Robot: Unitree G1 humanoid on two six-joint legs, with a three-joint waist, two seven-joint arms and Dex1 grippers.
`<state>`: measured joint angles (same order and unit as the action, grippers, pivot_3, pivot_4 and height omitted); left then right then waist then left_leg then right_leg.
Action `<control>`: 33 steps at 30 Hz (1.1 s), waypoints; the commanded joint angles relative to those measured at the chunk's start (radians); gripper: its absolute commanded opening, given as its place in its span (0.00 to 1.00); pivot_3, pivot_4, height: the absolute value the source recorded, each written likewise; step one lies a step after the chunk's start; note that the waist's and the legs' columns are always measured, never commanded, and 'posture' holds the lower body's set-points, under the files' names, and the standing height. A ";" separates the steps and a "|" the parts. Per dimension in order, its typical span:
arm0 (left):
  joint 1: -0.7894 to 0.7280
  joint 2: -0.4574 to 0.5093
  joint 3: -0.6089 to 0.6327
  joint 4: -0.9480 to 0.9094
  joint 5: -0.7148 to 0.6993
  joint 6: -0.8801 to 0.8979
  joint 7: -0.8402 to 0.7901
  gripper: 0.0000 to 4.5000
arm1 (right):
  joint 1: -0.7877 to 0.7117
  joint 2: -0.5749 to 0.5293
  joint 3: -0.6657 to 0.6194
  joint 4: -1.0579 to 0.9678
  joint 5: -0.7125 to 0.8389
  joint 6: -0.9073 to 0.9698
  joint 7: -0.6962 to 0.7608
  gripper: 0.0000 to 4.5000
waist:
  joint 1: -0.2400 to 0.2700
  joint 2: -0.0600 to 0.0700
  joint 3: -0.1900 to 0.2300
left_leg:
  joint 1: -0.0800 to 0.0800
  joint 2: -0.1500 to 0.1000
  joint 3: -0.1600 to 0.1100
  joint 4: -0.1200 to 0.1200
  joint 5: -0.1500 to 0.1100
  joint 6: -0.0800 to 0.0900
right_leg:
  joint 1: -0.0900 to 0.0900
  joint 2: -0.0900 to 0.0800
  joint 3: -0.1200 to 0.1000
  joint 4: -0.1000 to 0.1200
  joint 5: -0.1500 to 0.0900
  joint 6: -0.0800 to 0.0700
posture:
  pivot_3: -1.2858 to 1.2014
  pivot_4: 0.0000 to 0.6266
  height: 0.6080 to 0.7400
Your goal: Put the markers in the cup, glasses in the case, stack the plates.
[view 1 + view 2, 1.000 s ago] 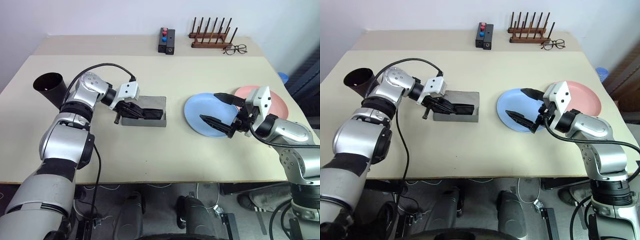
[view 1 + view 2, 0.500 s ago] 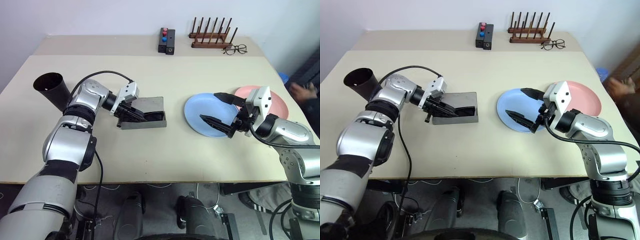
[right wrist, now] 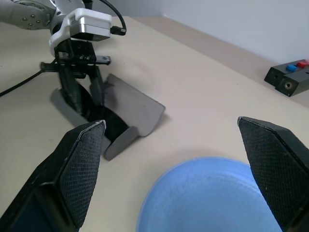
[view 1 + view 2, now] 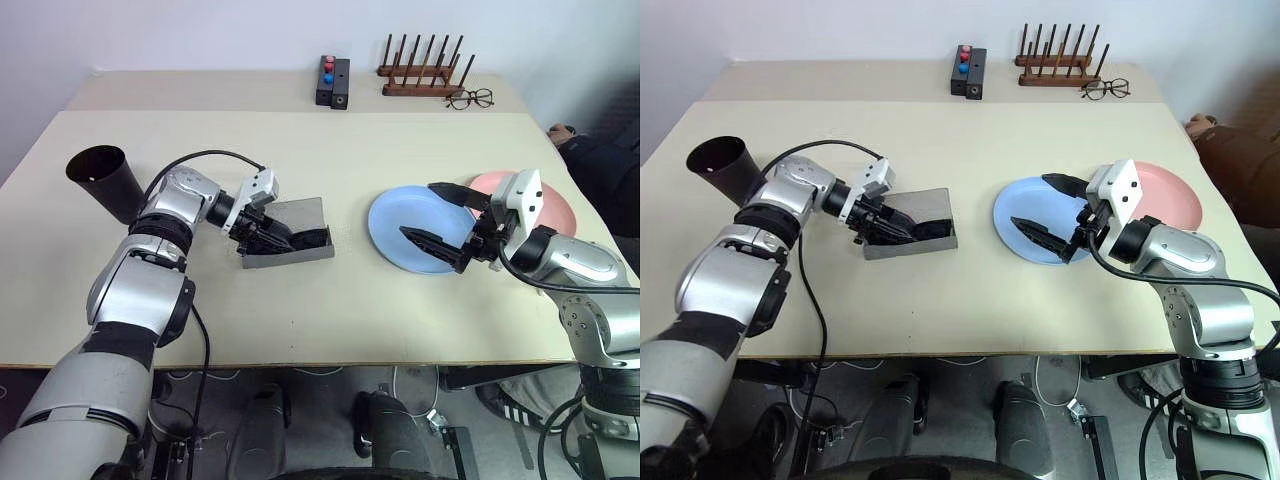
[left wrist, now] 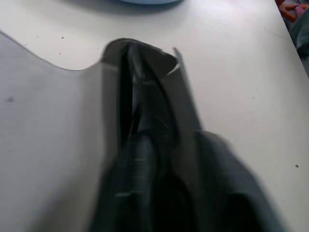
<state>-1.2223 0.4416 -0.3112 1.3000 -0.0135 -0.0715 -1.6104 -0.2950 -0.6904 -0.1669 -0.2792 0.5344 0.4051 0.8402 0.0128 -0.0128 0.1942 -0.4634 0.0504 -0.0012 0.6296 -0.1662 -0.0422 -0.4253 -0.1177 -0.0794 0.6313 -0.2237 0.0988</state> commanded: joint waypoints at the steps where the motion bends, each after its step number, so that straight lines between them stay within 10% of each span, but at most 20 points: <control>1: -0.005 0.017 -0.010 -0.026 -0.027 -0.006 -0.004 0.81 | -0.018 -0.004 -0.015 -0.045 0.011 -0.004 -0.005 1.00 | 0.000 0.000 0.000 | 0.000 0.000 0.000 0.000 0.000 0.000 | 0.000 0.000 0.000 0.000 0.000 0.000 | 0.52 0.24 1.00; 3: -0.011 0.019 -0.013 -0.028 -0.035 -0.005 -0.004 0.99 | -0.021 -0.003 -0.013 -0.041 0.008 -0.005 -0.007 1.00 | 0.000 0.000 0.000 | 0.000 0.000 0.000 0.000 0.000 0.000 | 0.000 0.000 0.000 0.000 0.000 0.000 | 0.52 0.24 1.00; 33: -0.165 0.094 0.250 -0.019 0.006 -0.082 0.267 0.99 | 0.012 -0.003 -0.005 -0.062 0.050 0.016 0.047 1.00 | -0.002 0.000 0.000 | 0.000 0.000 0.000 0.000 0.000 0.000 | 0.000 0.000 0.000 0.000 0.000 0.001 | 0.52 0.24 1.00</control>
<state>-1.3527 0.5163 -0.0825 1.2847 -0.0213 -0.1646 -1.3979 -0.2788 -0.6868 -0.1585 -0.3118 0.5723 0.4318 0.8830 0.0108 -0.0128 0.1942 -0.4627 0.0504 -0.0011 0.6293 -0.1662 -0.0421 -0.4252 -0.1176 -0.0794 0.6318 -0.2235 0.0994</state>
